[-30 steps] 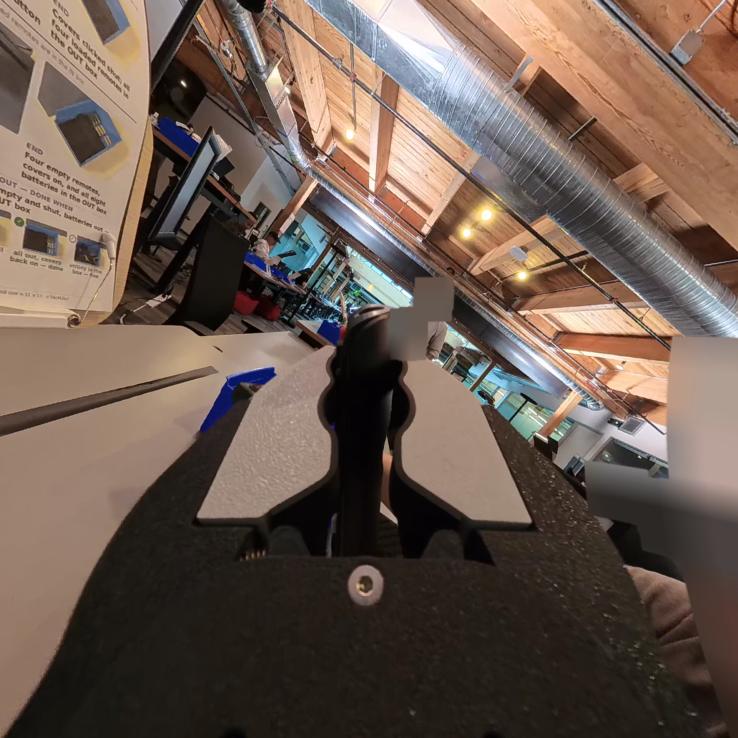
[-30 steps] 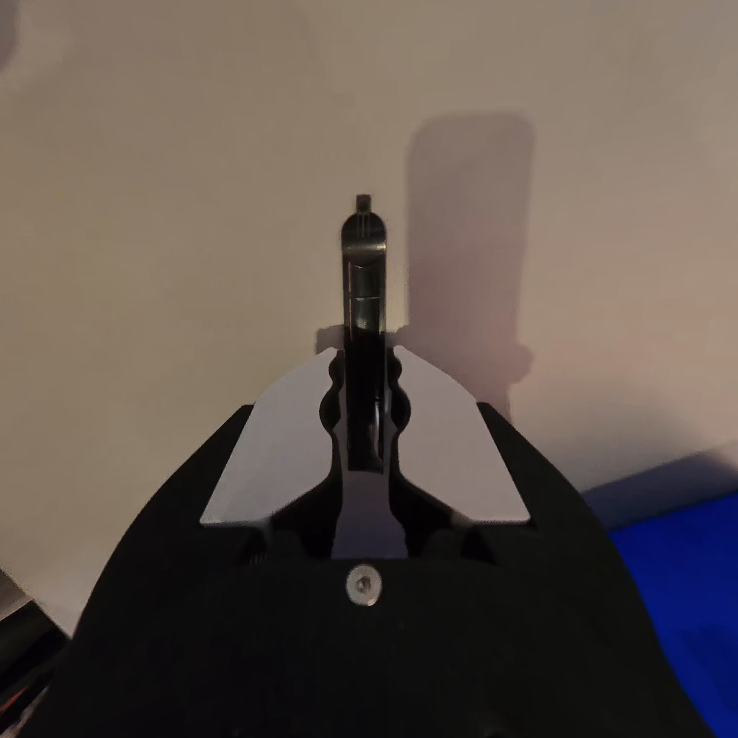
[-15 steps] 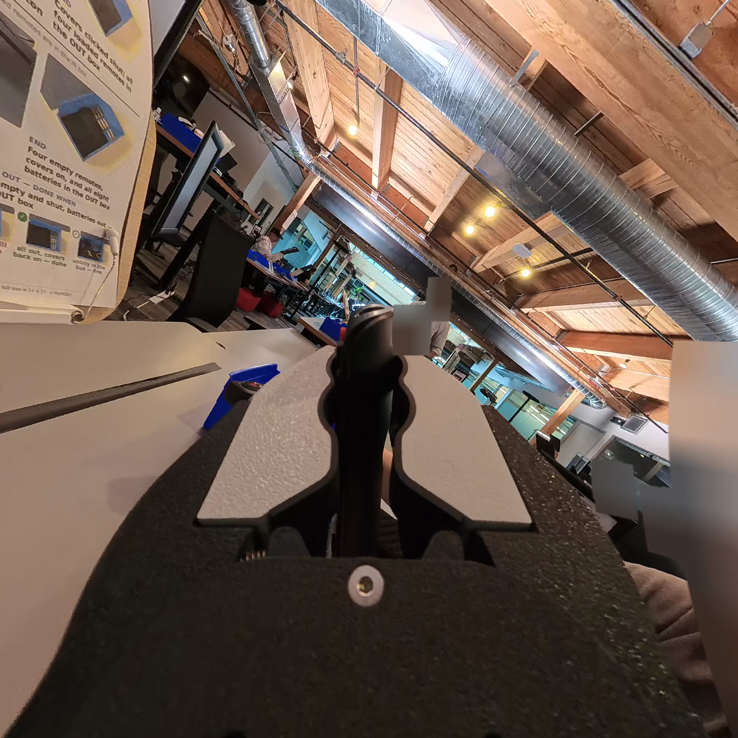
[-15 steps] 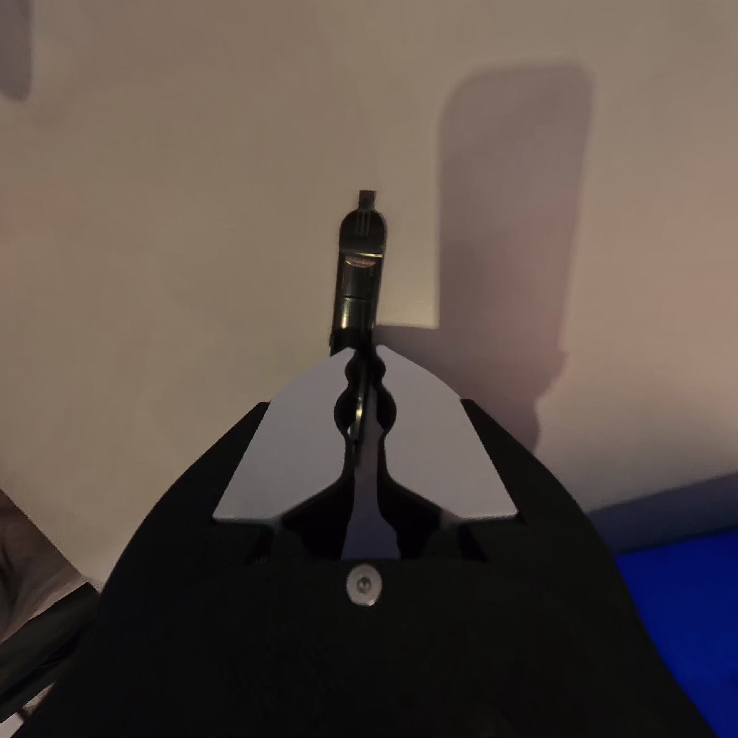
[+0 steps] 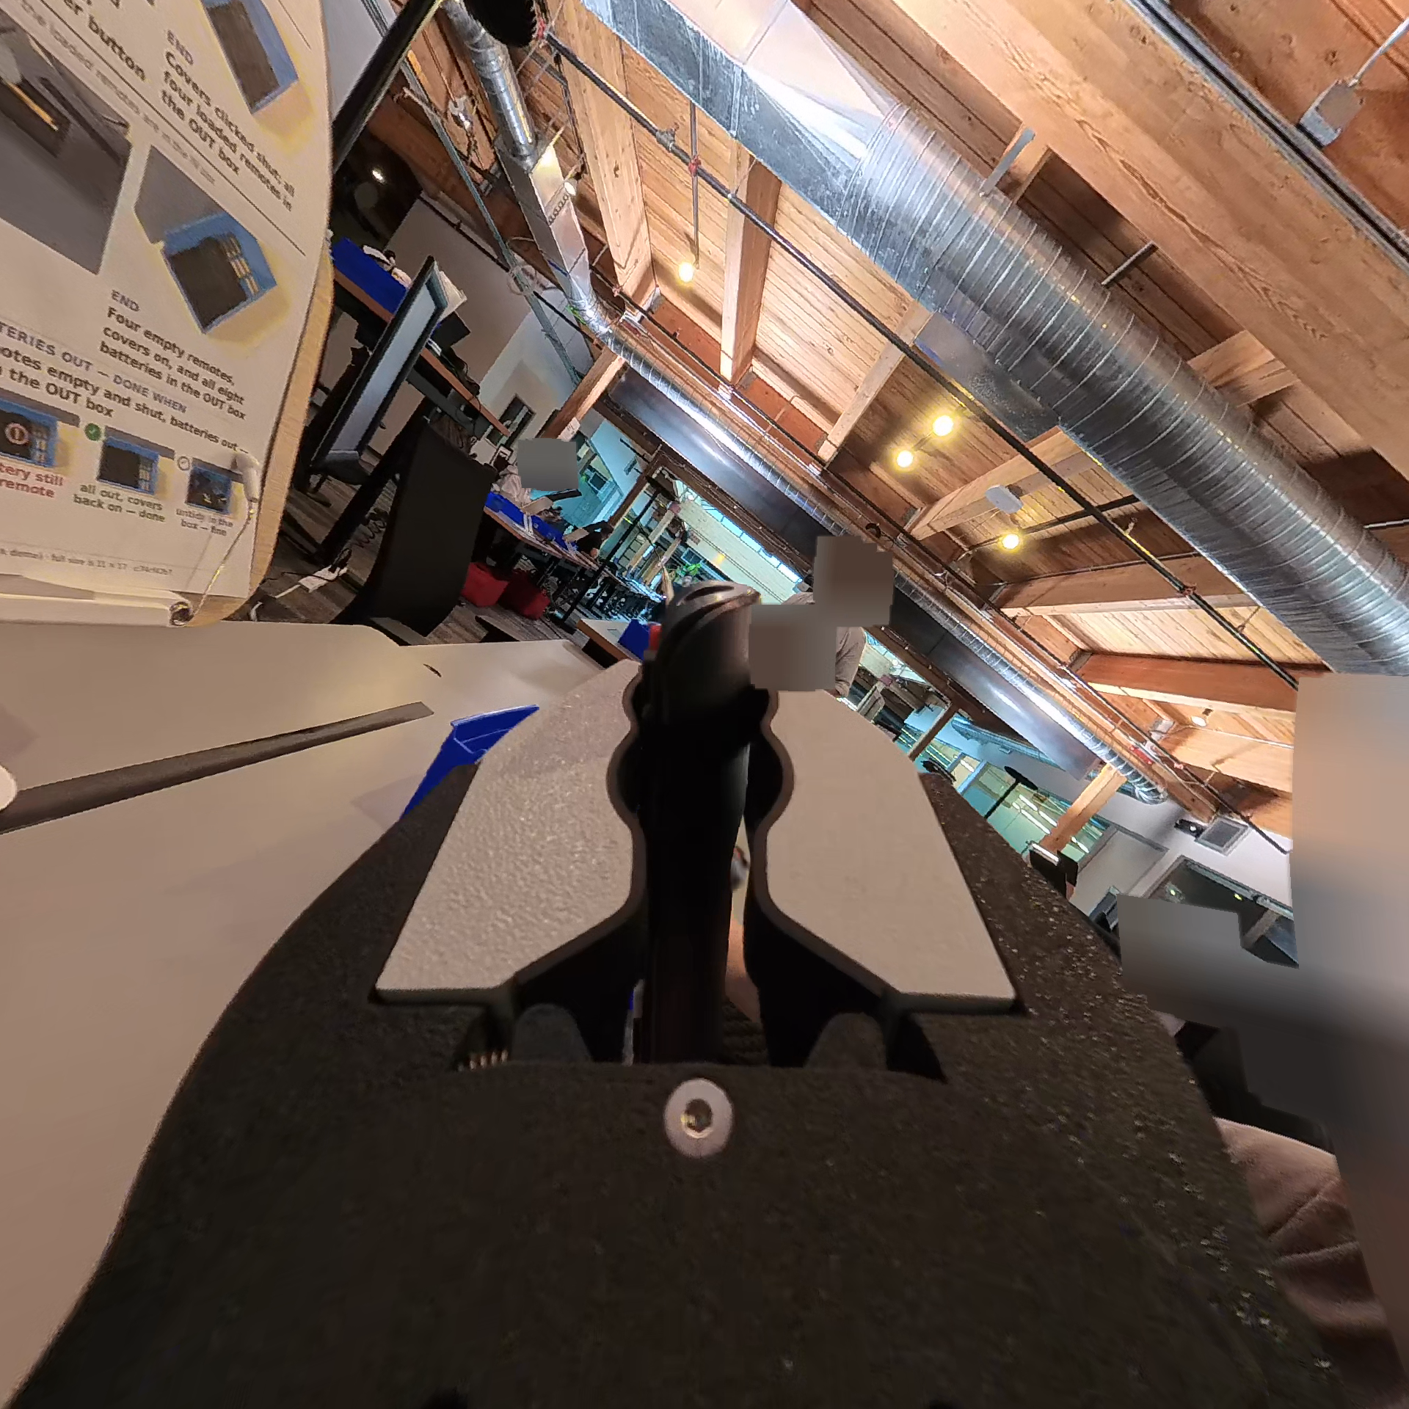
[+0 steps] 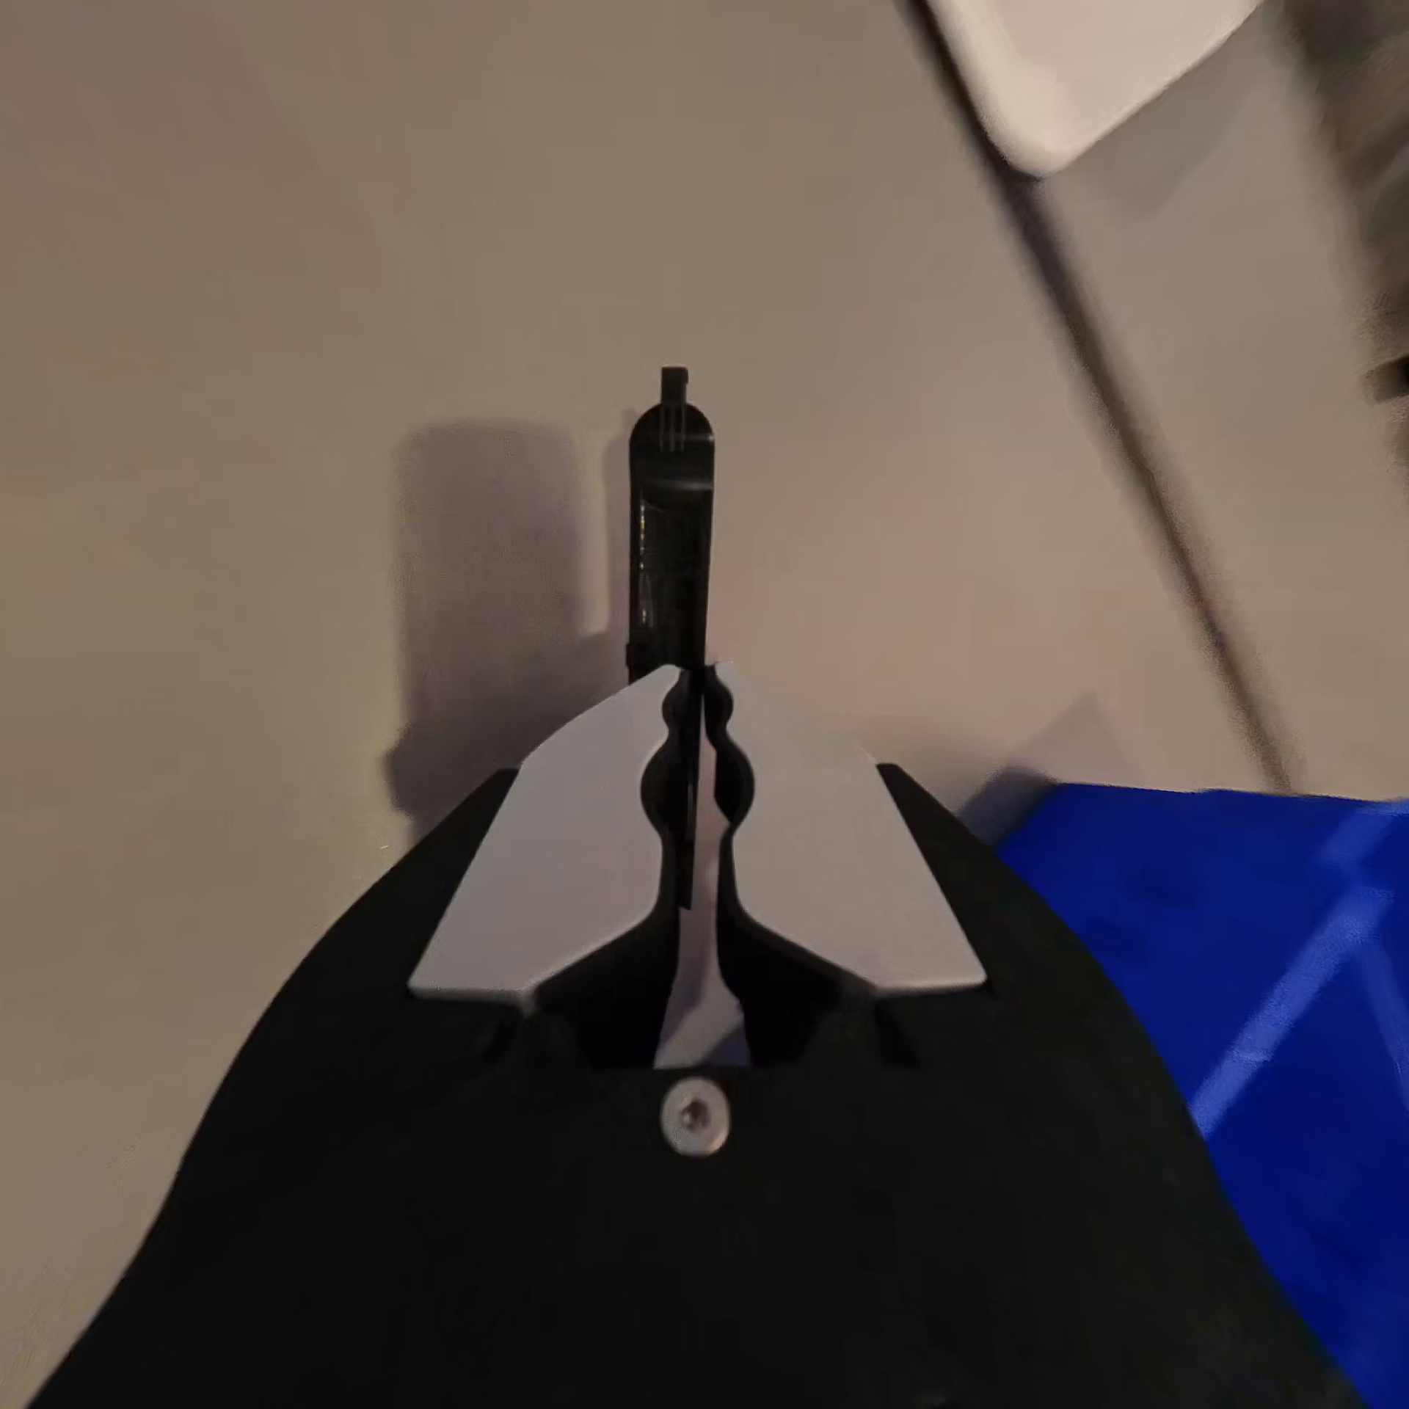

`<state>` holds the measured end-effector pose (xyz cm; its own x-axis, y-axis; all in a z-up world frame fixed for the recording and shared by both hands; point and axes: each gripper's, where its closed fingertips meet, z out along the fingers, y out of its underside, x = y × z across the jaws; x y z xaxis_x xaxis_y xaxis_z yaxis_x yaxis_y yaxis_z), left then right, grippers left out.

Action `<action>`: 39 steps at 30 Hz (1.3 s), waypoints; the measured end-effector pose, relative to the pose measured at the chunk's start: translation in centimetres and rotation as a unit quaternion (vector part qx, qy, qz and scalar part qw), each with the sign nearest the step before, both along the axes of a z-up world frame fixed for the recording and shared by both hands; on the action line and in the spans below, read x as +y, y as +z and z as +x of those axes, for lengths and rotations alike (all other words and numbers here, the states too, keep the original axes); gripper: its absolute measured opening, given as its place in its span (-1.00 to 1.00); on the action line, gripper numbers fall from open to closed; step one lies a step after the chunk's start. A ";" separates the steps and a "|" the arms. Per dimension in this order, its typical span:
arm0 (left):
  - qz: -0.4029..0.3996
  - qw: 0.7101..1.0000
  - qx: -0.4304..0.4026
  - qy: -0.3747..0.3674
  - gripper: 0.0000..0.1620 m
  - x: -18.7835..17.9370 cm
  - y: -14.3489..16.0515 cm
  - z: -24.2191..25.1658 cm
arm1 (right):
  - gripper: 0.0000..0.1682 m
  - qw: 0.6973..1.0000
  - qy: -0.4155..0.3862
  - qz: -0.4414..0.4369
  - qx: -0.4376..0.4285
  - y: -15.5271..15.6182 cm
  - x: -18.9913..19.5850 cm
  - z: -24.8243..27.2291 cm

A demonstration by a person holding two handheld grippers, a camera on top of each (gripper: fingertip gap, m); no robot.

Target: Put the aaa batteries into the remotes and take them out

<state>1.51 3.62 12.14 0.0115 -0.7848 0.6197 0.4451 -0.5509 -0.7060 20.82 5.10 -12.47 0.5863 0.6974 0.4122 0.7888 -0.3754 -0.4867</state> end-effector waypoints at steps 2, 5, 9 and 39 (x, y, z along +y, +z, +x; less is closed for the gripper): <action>-0.007 1.000 0.011 0.016 -0.70 0.5 -0.6 0.0 | -0.95 0.993 0.015 0.108 -0.048 1.7 -0.3 -0.2; -0.008 0.999 0.031 0.038 -0.70 1.0 -1.4 0.3 | -0.95 0.971 0.027 0.199 -0.132 2.0 -1.1 0.0; -0.005 0.999 0.030 0.035 -0.70 0.7 -1.2 0.5 | -0.95 0.935 0.056 0.248 -0.246 0.5 -2.1 0.2; -0.005 0.999 0.019 0.026 -0.70 0.1 -0.4 0.3 | -0.88 0.971 0.092 0.123 -0.181 -3.4 -8.8 -0.3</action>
<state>1.79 3.70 11.75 0.0761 -0.7768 0.6252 0.4467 -0.5340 -0.7179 20.52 -3.73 -15.85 0.2465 0.6308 0.7358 0.9678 -0.1195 -0.2217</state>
